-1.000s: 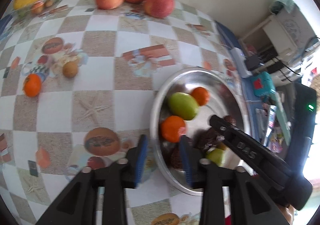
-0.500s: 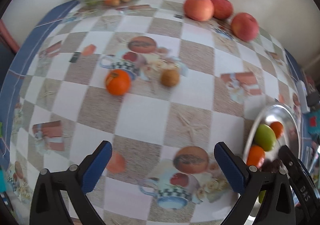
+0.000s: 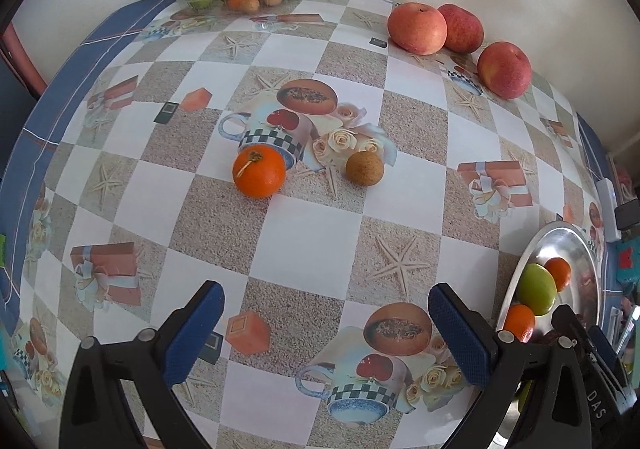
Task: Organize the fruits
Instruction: 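Open the right tool to drop the date into the bowl while the left tool withdraws, then move the left tool to the last tangerine while the right moves to the tan round fruit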
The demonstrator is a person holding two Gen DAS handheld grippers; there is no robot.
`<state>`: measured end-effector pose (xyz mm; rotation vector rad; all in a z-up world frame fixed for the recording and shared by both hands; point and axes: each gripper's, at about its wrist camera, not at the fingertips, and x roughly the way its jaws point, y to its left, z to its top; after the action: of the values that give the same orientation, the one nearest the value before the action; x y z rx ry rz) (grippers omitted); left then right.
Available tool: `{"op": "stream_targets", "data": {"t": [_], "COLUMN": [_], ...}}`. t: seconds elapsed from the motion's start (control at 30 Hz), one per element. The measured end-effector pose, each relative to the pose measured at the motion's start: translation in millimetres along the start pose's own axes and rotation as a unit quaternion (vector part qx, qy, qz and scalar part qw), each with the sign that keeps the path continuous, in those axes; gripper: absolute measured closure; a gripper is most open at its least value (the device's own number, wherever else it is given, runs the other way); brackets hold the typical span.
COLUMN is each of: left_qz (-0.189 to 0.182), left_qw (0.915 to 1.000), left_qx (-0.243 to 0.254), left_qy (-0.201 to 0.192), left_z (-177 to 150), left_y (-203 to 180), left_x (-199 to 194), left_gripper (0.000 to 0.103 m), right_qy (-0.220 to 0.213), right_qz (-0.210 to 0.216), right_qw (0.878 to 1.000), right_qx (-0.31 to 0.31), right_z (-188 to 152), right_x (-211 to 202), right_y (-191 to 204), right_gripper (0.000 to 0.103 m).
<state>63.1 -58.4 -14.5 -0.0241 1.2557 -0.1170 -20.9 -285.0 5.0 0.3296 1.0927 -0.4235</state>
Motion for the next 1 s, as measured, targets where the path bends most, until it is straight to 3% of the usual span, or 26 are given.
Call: {"op": "stream_targets", "data": {"t": [0.33, 0.57, 0.83, 1.0], "left_qz": [-0.008, 0.015, 0.024, 0.007], "left_qw": [0.9975, 0.9922, 0.9931, 0.9924], "left_qx": [-0.069, -0.121, -0.110, -0.119], "left_qy": [-0.005, -0.024, -0.033, -0.029], "left_z": [18, 28, 31, 35], "left_y": [51, 98, 113, 117], "left_x": [-2, -9, -16, -12], "left_gripper": [0.000, 0.000, 0.000, 0.000], "right_qy": [-0.006, -0.020, -0.019, -0.014], "right_qz": [0.011, 0.034, 0.054, 0.061], "right_qw": [0.999, 0.997, 0.992, 0.989], "right_qx": [-0.035, -0.064, -0.111, -0.135], "right_z": [2, 1, -6, -10], "right_x": [-2, -8, -10, -7], "right_y": [28, 64, 113, 136], "right_gripper": [0.009, 0.009, 0.009, 0.009]}}
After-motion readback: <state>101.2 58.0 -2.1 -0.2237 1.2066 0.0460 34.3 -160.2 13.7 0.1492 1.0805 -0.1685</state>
